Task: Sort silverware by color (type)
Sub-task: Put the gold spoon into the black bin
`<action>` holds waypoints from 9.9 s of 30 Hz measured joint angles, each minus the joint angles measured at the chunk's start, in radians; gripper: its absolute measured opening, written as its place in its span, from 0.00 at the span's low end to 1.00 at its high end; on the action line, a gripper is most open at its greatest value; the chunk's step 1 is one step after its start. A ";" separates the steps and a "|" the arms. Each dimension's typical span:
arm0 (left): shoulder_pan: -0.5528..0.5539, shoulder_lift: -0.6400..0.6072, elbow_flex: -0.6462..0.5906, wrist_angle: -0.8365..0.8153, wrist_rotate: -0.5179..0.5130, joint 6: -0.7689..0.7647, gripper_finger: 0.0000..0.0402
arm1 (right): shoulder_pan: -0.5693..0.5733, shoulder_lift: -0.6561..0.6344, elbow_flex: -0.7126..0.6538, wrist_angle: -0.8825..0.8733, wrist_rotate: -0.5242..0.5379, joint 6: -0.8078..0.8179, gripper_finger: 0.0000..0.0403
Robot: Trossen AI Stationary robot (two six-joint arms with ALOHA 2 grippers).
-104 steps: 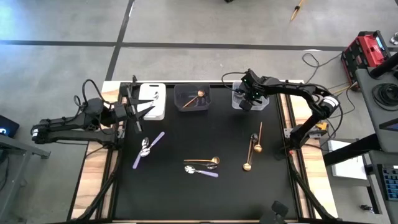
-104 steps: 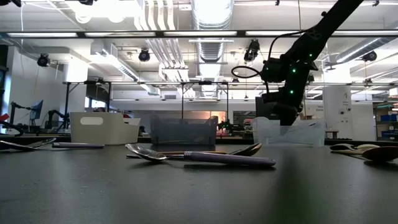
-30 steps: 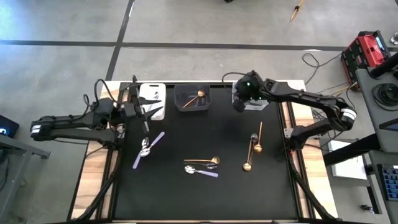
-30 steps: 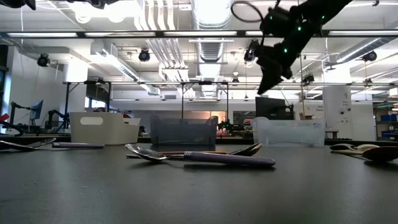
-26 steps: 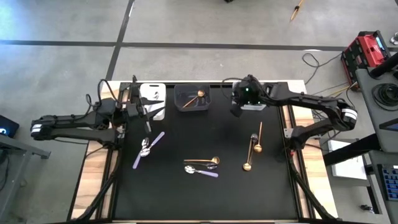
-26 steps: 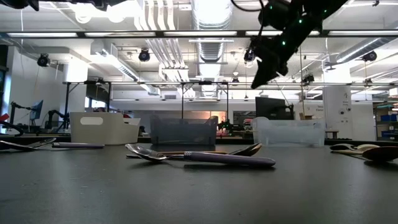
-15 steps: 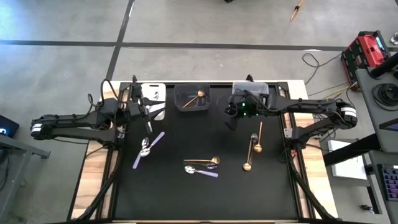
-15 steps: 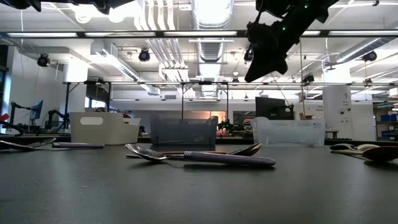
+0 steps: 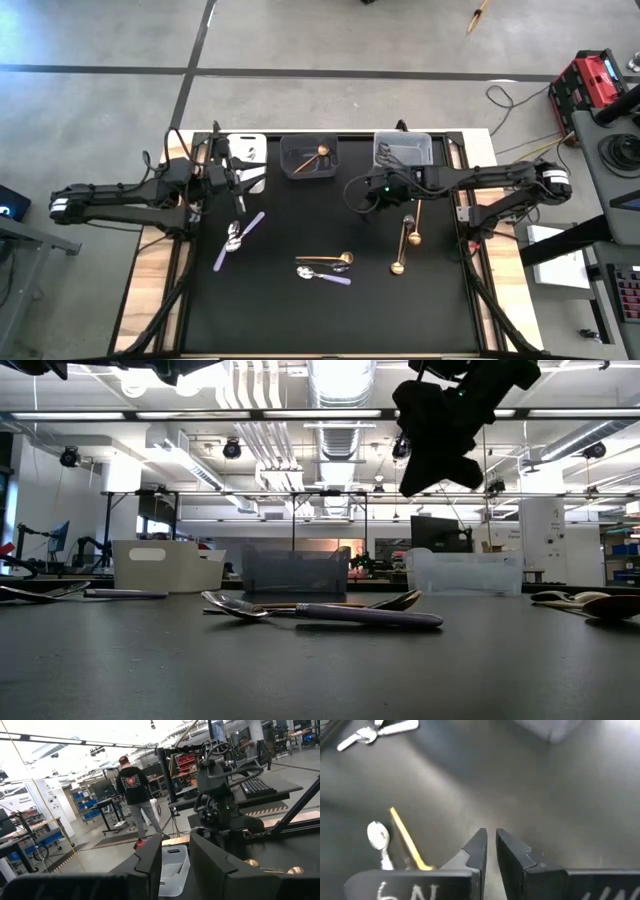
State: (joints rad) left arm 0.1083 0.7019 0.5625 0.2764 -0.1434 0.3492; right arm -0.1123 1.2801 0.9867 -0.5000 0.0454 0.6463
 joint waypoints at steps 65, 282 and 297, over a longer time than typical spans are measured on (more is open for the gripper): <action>0.000 0.004 0.000 0.022 -0.005 0.031 0.21 | -0.229 0.089 -0.283 -0.454 0.036 0.191 0.41; 0.104 0.285 -0.072 0.340 0.225 -0.218 0.38 | -0.022 0.328 0.136 0.996 -0.028 -0.680 0.04; 0.102 0.002 -0.155 0.079 0.030 -0.286 0.50 | -0.221 0.382 0.616 0.139 -0.019 -0.723 0.03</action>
State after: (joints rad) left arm 0.2104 0.7041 0.4072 0.3554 -0.1131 0.0636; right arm -0.3332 1.6616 1.6025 -0.3615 0.0265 -0.0767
